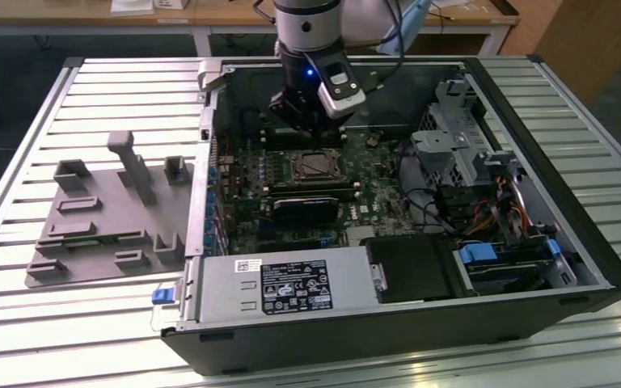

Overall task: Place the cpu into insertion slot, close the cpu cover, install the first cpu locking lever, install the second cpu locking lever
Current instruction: 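Install the second cpu locking lever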

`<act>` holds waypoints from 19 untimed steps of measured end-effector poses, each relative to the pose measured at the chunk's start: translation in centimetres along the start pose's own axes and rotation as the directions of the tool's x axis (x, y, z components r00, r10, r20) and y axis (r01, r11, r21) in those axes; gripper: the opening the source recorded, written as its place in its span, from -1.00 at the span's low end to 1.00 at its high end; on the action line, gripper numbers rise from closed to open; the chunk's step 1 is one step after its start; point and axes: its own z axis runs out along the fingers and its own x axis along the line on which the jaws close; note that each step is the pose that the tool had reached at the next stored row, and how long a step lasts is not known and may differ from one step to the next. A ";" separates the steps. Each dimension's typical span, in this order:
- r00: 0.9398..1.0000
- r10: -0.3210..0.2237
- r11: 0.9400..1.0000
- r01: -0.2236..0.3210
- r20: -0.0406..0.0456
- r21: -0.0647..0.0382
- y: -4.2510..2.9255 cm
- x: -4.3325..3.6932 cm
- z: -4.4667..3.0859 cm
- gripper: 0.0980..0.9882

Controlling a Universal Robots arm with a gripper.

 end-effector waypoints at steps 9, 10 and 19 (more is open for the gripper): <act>1.000 0.001 1.000 -0.001 -0.001 -0.007 -1.72 -0.28 0.04 -0.99; 1.000 0.001 1.000 -0.001 -0.001 -0.007 -1.91 -0.31 0.05 -0.99; 1.000 0.003 0.999 -0.003 -0.006 -0.035 -3.08 -0.15 0.65 -0.99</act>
